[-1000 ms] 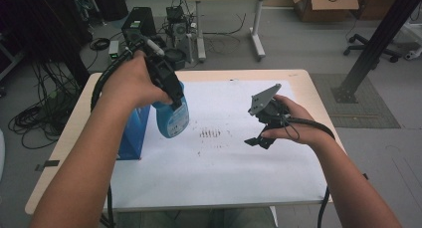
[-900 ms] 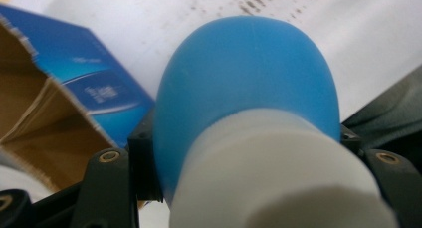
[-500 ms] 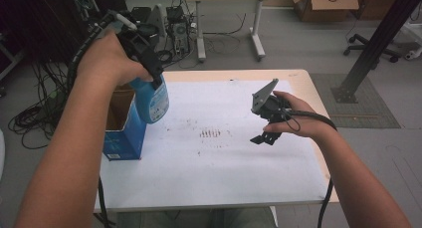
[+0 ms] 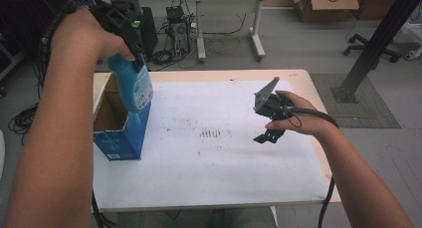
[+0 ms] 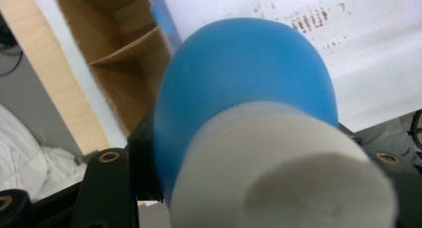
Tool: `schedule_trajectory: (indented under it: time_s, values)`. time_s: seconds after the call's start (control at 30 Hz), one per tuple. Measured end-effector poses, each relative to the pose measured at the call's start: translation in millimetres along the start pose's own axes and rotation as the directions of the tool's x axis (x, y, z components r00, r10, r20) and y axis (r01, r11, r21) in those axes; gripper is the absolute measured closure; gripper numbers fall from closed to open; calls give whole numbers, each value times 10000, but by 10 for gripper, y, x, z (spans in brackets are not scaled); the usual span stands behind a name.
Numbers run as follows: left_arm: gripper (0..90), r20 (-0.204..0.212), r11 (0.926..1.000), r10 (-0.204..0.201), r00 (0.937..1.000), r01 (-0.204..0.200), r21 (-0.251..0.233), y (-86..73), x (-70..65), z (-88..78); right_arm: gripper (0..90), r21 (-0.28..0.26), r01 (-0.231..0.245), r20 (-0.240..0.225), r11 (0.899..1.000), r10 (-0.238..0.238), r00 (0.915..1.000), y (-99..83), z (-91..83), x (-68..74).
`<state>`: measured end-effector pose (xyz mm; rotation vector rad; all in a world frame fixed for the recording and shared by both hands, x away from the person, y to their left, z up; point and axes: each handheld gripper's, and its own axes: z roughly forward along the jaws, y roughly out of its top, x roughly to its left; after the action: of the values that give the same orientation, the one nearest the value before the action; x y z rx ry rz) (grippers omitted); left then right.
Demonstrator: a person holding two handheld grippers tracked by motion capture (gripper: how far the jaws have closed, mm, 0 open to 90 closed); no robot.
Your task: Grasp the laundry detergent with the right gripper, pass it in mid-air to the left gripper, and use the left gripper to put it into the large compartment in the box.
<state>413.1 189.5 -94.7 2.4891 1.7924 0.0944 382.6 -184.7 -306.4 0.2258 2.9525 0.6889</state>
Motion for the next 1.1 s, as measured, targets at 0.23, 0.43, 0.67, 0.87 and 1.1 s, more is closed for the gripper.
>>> schedule_trajectory:
  time_s: [0.23, 0.43, 0.67, 0.87, 1.1]
  values:
    - [382, 129, 9936, -1124, 9936, 1123, 99, -31, 264, -77, 30, 91, -34, -155, 10000, 35, 9999, -2, 46, -23]
    - [381, 346, 9803, -1975, 9797, 1973, 100, -93, 504, -39, 31, 170, -73, -210, 9998, 77, 9997, -16, 80, -40]
    - [381, 326, 9635, -2676, 9630, 2672, 157, -159, 713, 25, 30, 249, -183, -219, 9995, 188, 9996, -22, 99, -58]
    - [381, 120, 9541, -2989, 9542, 2986, 205, -182, 794, 86, 32, 300, -193, -252, 9994, 201, 9995, -19, 109, -52]
    - [381, 198, 9499, -3117, 9500, 3111, 295, -207, 839, 209, 31, 343, -229, -242, 9991, 238, 9994, -18, 105, -46]
